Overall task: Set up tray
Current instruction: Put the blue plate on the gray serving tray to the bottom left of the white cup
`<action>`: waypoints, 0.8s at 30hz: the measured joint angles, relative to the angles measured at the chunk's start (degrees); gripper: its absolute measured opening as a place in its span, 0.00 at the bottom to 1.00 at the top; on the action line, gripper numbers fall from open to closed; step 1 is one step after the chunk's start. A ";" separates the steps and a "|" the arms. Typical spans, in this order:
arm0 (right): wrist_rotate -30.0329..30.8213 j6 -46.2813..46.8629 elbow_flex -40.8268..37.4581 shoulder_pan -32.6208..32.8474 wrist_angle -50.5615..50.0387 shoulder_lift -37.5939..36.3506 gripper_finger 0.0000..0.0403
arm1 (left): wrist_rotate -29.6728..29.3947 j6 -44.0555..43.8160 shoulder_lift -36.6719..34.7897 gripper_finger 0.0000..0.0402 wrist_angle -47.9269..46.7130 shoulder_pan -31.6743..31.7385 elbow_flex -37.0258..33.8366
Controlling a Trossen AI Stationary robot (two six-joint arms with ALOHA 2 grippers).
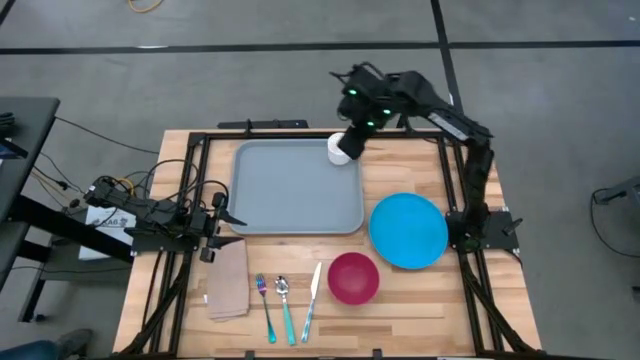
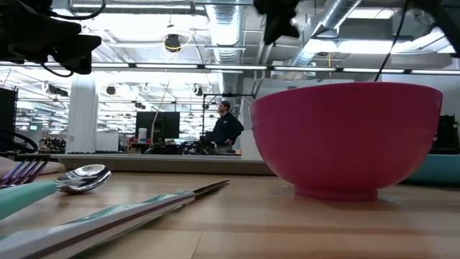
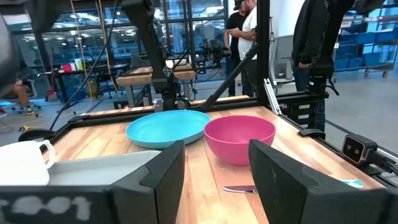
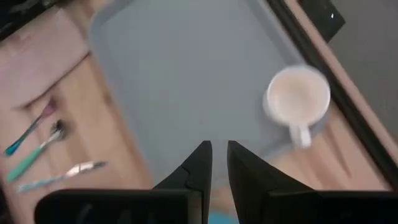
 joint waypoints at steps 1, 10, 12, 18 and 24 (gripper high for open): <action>0.40 1.30 0.00 1.05 -1.14 -1.18 0.11 | -0.02 -0.19 -0.02 0.42 0.02 -0.02 0.00; 2.57 14.36 0.02 15.05 -2.69 -6.51 0.11 | 0.00 -0.15 -0.02 0.42 0.00 0.00 0.00; 2.59 16.74 -0.15 18.20 -2.75 -6.42 0.11 | -0.02 0.03 -0.01 0.42 0.00 -0.01 0.00; 5.60 23.97 -1.62 26.68 -2.67 -5.47 0.15 | -0.02 0.03 0.00 0.42 0.02 -0.02 0.00; 7.10 32.25 -16.05 33.73 -2.84 -6.84 0.19 | -0.02 -0.07 -0.02 0.42 0.02 -0.02 0.00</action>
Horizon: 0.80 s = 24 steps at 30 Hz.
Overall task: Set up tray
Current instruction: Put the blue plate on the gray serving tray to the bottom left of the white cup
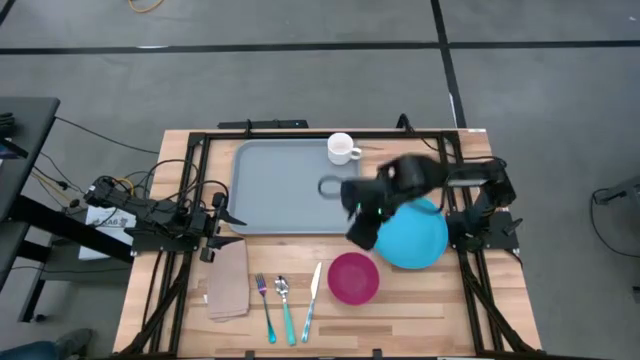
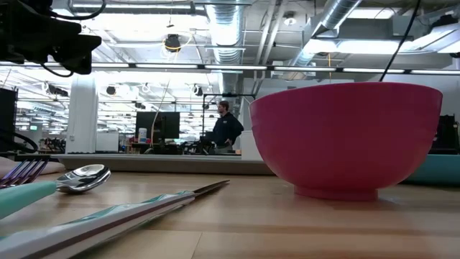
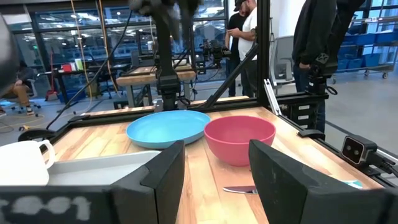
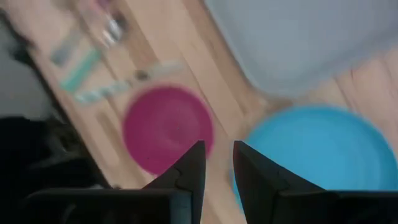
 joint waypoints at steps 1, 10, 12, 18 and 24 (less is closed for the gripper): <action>0.50 1.01 -2.52 1.10 0.06 -0.18 0.20 | 0.00 0.11 0.02 0.42 -0.02 0.01 0.00; 3.44 10.36 -24.21 4.12 6.10 -1.15 0.20 | 0.00 -0.09 0.00 0.42 -0.02 0.00 0.00; 3.32 11.01 -27.93 3.86 12.08 -1.19 0.20 | 0.00 -0.11 0.00 0.42 -0.02 0.02 0.00; 2.92 14.70 -35.90 3.86 22.29 -3.42 0.20 | 0.00 -0.11 0.00 0.42 -0.02 0.01 0.00; 3.73 22.78 -46.03 4.47 25.43 -12.29 0.20 | 0.00 -0.11 0.02 0.42 -0.01 0.01 0.00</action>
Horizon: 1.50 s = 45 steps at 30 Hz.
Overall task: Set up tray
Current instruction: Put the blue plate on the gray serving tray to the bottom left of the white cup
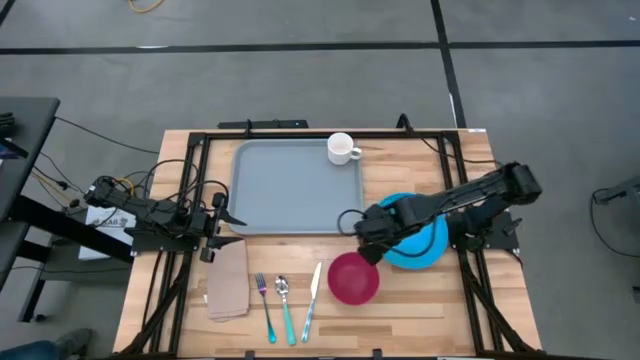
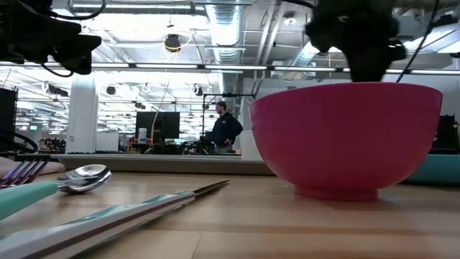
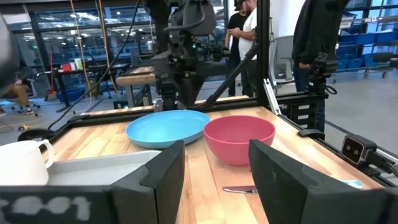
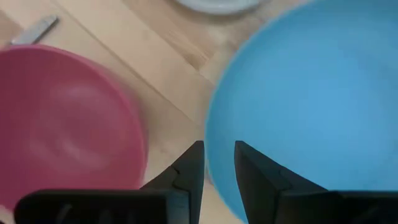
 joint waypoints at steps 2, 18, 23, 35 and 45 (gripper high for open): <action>0.47 3.26 -4.32 0.47 1.34 -4.07 0.20 | -0.02 0.09 -0.02 0.42 0.01 0.00 0.00; -6.46 0.78 -24.49 10.88 5.78 -22.60 0.20 | -0.01 0.15 -0.02 0.42 -0.01 0.00 0.00; -7.28 -3.95 -25.91 13.55 6.12 -23.06 0.20 | 0.00 0.22 -0.02 0.42 0.01 -0.02 0.00; -5.11 -17.07 -26.94 16.50 7.10 -23.04 0.20 | 0.00 0.14 -0.02 0.42 0.01 0.00 0.00; -7.59 -23.38 -26.98 18.62 11.55 -18.81 0.20 | -0.02 0.00 0.00 0.42 0.01 -0.01 0.00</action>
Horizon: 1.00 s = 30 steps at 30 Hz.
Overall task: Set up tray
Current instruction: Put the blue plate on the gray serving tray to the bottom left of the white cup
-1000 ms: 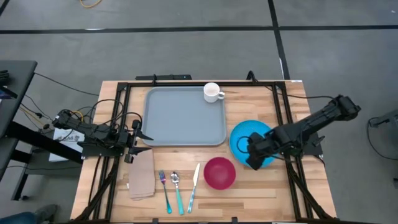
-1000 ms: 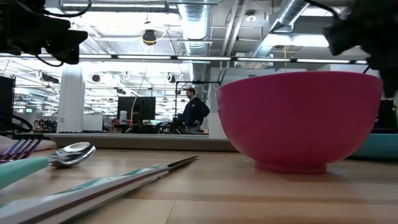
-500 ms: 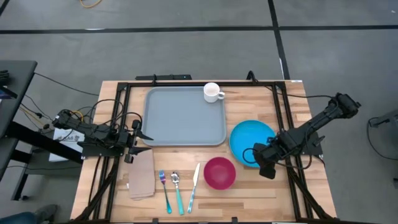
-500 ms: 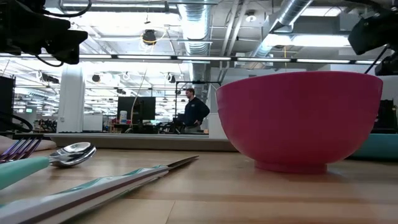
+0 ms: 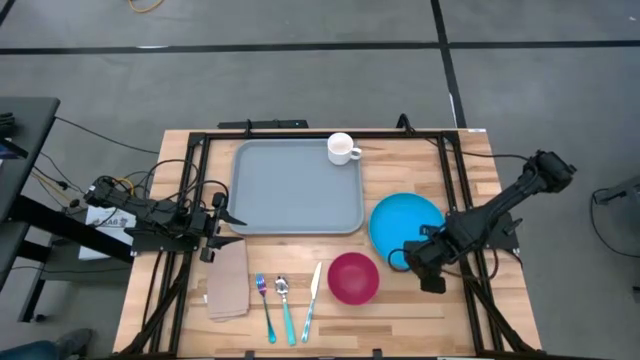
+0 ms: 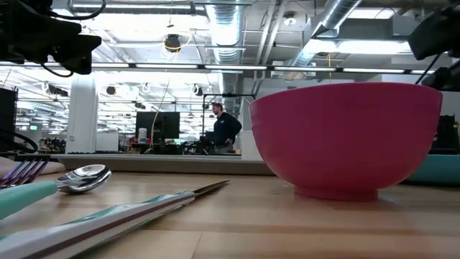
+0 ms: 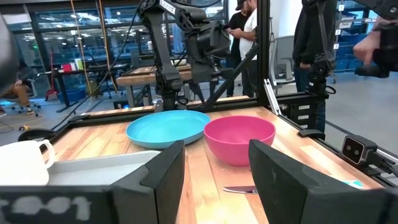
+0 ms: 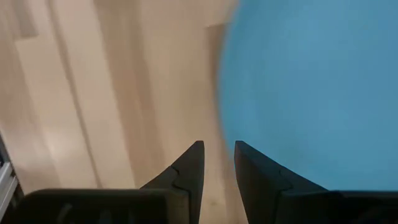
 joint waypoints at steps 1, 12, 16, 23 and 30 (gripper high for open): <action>-0.47 -0.53 0.00 0.32 0.79 1.01 0.20 | 0.02 0.02 -0.01 0.42 0.00 0.00 0.00; 2.02 -3.01 0.00 -0.15 2.20 10.64 0.20 | 0.01 0.04 -0.02 0.42 0.00 0.01 0.00; 2.49 -4.50 0.00 -1.33 3.29 12.59 0.20 | 0.02 0.22 -0.01 0.42 -0.01 0.00 0.00; 2.32 -5.58 0.00 -2.96 4.36 13.52 0.14 | 0.02 0.22 0.00 0.42 -0.01 0.00 0.00; 2.74 -5.68 0.28 -3.41 4.11 13.43 0.03 | 0.02 0.21 -0.01 0.42 -0.01 0.00 0.00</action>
